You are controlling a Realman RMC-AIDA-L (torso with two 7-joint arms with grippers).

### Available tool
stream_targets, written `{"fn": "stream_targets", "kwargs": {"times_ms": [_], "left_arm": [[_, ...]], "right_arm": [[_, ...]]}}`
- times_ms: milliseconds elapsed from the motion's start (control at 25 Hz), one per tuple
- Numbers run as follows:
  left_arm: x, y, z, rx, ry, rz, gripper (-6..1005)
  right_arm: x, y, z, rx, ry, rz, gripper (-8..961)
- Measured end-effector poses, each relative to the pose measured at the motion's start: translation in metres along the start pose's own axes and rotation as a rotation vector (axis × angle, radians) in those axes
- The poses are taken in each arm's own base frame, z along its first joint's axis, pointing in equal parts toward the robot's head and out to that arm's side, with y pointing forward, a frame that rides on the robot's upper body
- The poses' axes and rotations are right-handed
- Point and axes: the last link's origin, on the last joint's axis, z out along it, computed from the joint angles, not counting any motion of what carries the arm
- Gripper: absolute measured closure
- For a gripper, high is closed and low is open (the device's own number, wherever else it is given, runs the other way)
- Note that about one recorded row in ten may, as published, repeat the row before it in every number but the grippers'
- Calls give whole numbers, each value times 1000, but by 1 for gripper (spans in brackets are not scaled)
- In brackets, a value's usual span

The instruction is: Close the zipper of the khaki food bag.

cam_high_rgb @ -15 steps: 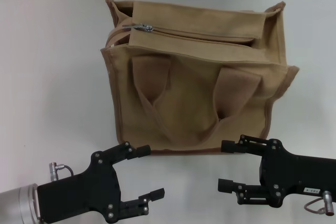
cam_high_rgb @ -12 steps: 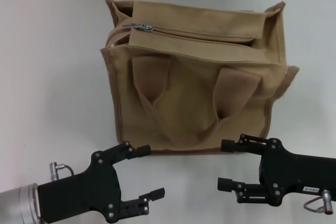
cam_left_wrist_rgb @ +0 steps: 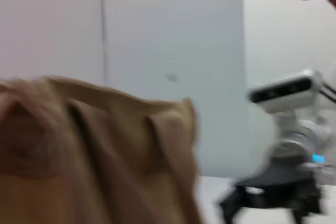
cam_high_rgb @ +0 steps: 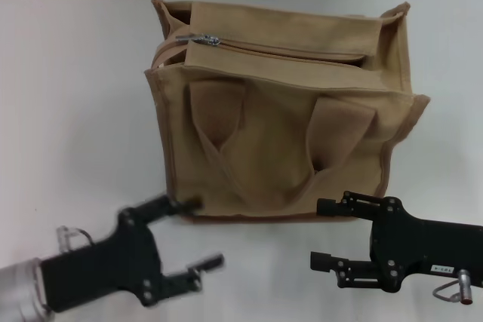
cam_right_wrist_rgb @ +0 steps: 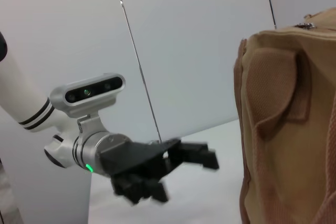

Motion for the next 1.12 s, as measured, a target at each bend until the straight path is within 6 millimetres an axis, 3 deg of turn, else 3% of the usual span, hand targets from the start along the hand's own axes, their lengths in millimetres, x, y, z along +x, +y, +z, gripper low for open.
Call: {"fn": "stream_targets", "kwargs": {"times_ms": [120,160,440,560,880,1120], "left_arm": [[3,-7,-12,98,19,23,241],[6,-18,-27,255,47,53,243],[10,-41,-42,512,95,69,251],[5,-55,-33,569,79,39,254],[15,-73,27,505,138,62,264],[25,-82,37,555,204,61,271]], "right_arm": [[1,1,1,-2,-2,5,177],[1,1,1,0,-1,7,177],[1,1,4,-5,-4,12,177],[1,1,4,-5,-4,13,177],[4,1,6,6,0,23,177],[5,1,7,8,0,30,177]]}}
